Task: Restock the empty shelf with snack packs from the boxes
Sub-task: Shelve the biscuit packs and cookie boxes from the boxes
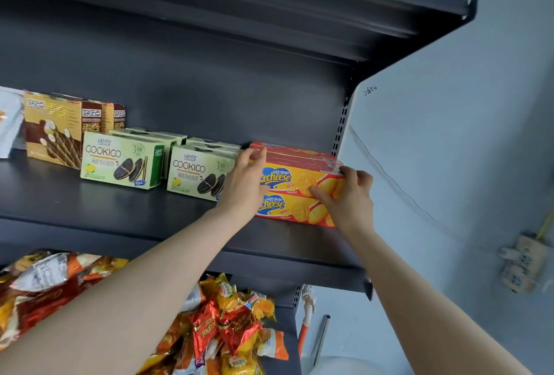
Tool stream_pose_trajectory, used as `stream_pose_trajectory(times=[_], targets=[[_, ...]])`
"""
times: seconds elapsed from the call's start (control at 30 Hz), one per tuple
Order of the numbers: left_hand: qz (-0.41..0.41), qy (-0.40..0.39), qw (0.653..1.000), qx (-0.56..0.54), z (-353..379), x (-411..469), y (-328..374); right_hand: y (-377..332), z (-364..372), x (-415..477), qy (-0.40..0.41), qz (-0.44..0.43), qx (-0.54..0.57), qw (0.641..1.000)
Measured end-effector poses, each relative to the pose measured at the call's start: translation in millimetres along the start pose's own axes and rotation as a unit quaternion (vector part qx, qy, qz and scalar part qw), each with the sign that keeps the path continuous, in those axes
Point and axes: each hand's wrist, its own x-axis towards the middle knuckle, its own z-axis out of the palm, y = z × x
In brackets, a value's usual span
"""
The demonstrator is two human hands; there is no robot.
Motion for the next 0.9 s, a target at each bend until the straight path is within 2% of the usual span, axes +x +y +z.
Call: stream_pose_trajectory(times=[0.1, 0.17, 0.33, 0.4, 0.57, 0.77, 0.83, 0.9], targets=[[0.020, 0.012, 1.000, 0.002, -5.9, 5.9, -1.7, -2.6, -3.9, 3.3, 0.021, 0.000, -0.023, 0.999], [0.017, -0.014, 1.000, 0.020, -11.9, 17.6, -0.3, -9.3, -8.9, 12.1, 0.029, 0.001, -0.057, 0.998], [-0.055, -0.215, 0.975, 0.029, -33.7, 58.1, 10.7, -23.0, -23.8, 52.4, -0.122, 0.070, -0.118, 0.983], [-0.060, -0.247, 0.966, 0.047, -32.9, 66.1, 9.8, -22.8, -21.6, 57.4, -0.127, 0.085, -0.079, 0.985], [-0.056, -0.216, 0.974, 0.038, -23.3, 63.2, 3.8, -22.0, -7.5, 49.8, -0.027, 0.058, -0.058, 0.996], [-0.041, -0.203, 0.978, 0.007, -28.7, 55.2, 6.3, -23.2, -8.8, 50.0, -0.021, 0.067, -0.087, 0.994], [-0.009, -0.197, 0.980, 0.039, -30.7, 52.0, 6.9, -26.5, -6.1, 49.9, -0.001, 0.070, -0.117, 0.991], [0.050, -0.167, 0.977, 0.124, -31.2, 46.8, 4.9, -32.7, -1.0, 45.7, 0.053, 0.004, -0.166, 0.985]])
